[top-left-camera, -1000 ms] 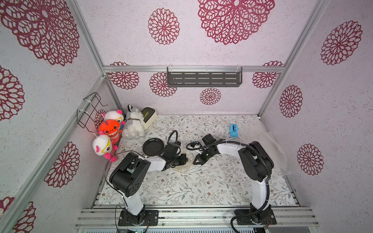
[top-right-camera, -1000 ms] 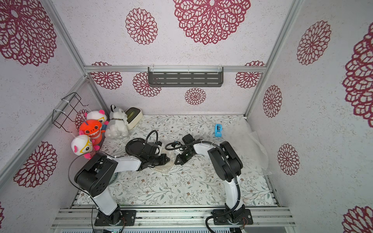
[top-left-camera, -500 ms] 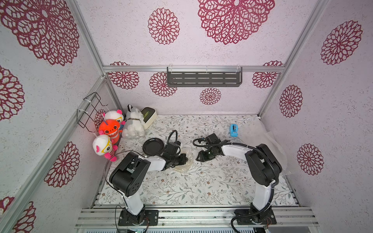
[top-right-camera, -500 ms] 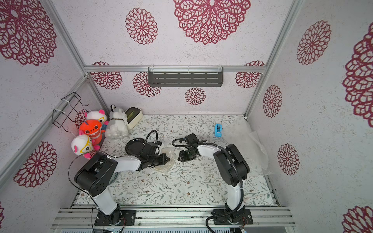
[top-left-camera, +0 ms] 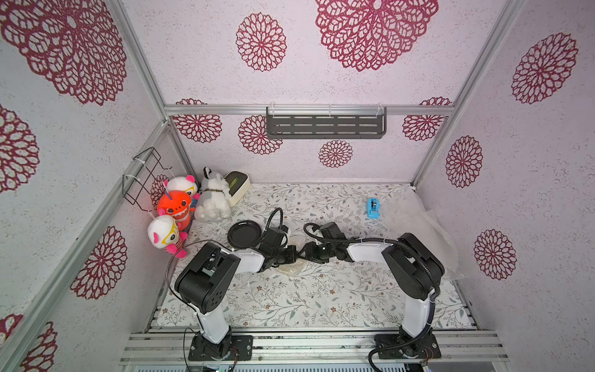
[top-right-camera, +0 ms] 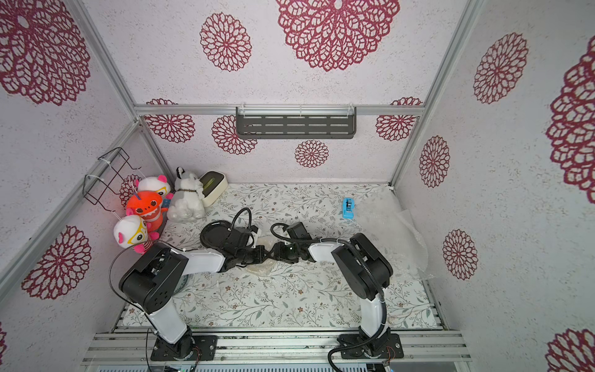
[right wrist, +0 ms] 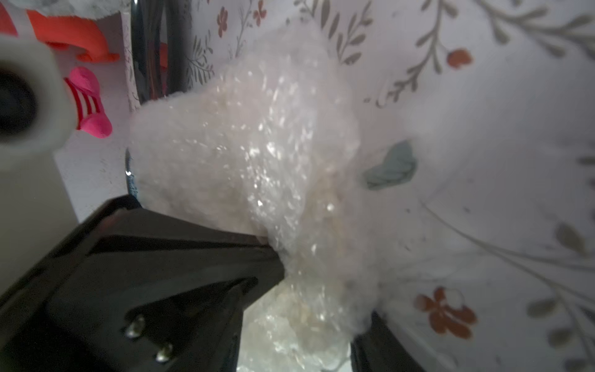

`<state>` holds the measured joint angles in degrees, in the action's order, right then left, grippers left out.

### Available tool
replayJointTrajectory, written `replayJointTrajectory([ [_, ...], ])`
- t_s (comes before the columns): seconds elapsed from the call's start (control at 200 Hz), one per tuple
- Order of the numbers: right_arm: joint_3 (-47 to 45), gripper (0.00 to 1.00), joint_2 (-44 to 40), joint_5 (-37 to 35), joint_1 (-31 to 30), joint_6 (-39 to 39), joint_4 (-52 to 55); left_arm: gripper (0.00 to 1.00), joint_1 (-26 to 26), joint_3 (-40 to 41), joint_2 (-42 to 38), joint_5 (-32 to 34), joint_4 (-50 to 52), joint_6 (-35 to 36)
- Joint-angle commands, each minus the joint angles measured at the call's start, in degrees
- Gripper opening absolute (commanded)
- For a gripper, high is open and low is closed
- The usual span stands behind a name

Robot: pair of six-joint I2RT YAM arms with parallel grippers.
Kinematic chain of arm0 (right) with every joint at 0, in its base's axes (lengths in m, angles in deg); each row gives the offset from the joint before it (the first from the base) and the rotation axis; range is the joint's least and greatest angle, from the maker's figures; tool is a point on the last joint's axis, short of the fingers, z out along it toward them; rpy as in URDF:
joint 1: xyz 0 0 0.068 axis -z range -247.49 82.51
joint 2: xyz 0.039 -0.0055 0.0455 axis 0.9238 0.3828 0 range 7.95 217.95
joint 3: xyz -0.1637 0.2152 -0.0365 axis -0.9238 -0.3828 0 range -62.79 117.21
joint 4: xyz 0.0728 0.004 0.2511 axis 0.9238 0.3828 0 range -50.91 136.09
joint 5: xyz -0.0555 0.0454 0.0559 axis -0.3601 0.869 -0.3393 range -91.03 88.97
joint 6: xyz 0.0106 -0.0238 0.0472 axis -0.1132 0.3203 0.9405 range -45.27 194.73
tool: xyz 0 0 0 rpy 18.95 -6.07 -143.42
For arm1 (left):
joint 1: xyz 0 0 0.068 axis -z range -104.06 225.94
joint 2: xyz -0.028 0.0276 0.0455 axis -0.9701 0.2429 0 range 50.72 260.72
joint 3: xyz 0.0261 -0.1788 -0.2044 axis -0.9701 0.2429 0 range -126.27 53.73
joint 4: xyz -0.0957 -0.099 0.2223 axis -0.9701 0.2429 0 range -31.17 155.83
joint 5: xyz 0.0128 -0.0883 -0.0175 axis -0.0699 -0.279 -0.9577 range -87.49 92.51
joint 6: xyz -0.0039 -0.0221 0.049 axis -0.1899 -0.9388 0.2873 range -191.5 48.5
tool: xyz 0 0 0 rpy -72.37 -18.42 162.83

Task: Wrap dinner plates in bubble wrap
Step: Stick the tape on the bubble wrap, then move the bubble wrap to the center of the board.

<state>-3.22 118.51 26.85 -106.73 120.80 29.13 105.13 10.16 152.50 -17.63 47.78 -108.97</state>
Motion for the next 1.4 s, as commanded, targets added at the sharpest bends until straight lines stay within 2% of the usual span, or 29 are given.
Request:
replayJointTrajectory([
  [0.0,-0.1,0.49,2.9,-5.1,-1.3,7.4,-4.0,0.07,0.1,0.1,2.4,-1.8,1.9,1.1],
  [0.05,-0.8,0.40,2.9,-6.3,-0.8,8.1,-4.8,0.07,0.1,0.1,2.6,-2.4,1.5,1.1],
  [0.14,-2.4,0.17,2.7,-6.7,0.2,8.6,-7.7,0.07,0.0,-0.1,3.0,-3.4,0.9,1.3],
  [0.24,-2.2,0.02,3.4,-5.4,0.6,8.1,-9.5,0.09,-0.6,-0.4,2.6,-5.2,0.5,1.1],
  [0.345,-2.3,0.00,3.2,-5.4,1.1,7.7,-10.8,0.15,-3.4,-0.8,-1.7,-9.4,-0.8,-3.0],
  [0.41,-2.2,0.00,2.4,-6.3,1.9,6.9,-10.8,0.26,-6.4,0.0,-7.4,-11.5,-4.0,-7.5],
  [0.475,-1.4,0.00,2.3,-7.1,3.2,6.7,-10.8,0.36,-9.7,0.7,-15.0,-10.7,-4.5,-10.3],
  [0.54,0.6,0.00,3.2,-8.5,5.0,6.4,-10.4,0.50,-12.4,0.5,-23.1,-6.0,0.3,-9.1],
  [0.605,3.6,0.00,4.8,-12.2,7.0,5.9,-10.2,0.68,-13.0,-0.5,-30.1,4.8,10.1,-5.3],
  [0.711,9.7,0.00,9.1,-18.0,10.7,5.7,-12.5,0.88,-14.4,-1.0,-36.4,19.0,22.0,-3.2],
  [0.801,18.8,0.00,15.7,-22.8,13.7,6.0,-12.1,0.94,-18.0,-0.4,-37.6,22.3,27.7,-4.9],
  [0.816,20.8,0.00,17.1,-23.4,14.1,6.0,-11.5,0.99,-18.6,-0.2,-37.6,22.2,28.2,-5.3],
  [0.836,23.8,0.00,19.0,-24.2,14.5,6.0,-10.4,0.98,-19.4,-0.1,-37.5,22.0,28.5,-5.8],
  [0.871,29.2,0.05,22.1,-24.9,15.2,6.4,-8.5,0.98,-20.3,0.2,-37.2,21.5,28.7,-6.5],
  [0.921,36.7,0.22,26.6,-26.3,15.8,6.3,-5.4,0.98,-20.8,0.3,-36.6,22.1,28.8,-7.3],
  [0.986,43.7,0.36,29.2,-28.1,16.2,6.5,-1.5,0.98,-20.8,-0.1,-35.5,22.9,28.5,-8.0],
  [1.036,44.6,0.51,27.6,-30.1,16.3,5.4,0.0,0.98,-20.8,-1.0,-34.0,23.8,29.6,-8.4],
  [1.096,40.4,0.67,22.1,-33.9,16.5,2.5,0.1,0.98,-20.8,-2.4,-32.0,24.1,31.0,-8.5],
  [1.116,38.4,0.77,19.6,-35.0,16.6,0.9,0.0,0.98,-20.8,-2.8,-31.4,24.3,31.5,-8.7],
  [1.131,36.8,0.94,17.7,-35.7,16.7,-0.4,-0.2,0.98,-20.8,-3.0,-30.8,24.2,31.9,-8.8],
  [1.141,35.4,0.98,16.3,-36.2,16.8,-1.4,-0.4,0.98,-20.8,-3.2,-30.6,24.2,32.0,-8.9],
  [1.271,17.4,0.99,-3.8,-41.6,20.0,-11.3,1.8,0.98,-20.4,-3.5,-27.8,24.1,30.9,-10.2],
  [1.331,11.3,0.99,-11.5,-42.3,24.1,-15.0,8.1,0.98,-19.8,-3.2,-26.8,23.8,29.3,-10.6],
  [1.396,5.2,0.99,-18.8,-39.6,30.5,-21.1,14.3,0.98,-18.8,-3.3,-25.7,24.1,27.6,-11.1],
])
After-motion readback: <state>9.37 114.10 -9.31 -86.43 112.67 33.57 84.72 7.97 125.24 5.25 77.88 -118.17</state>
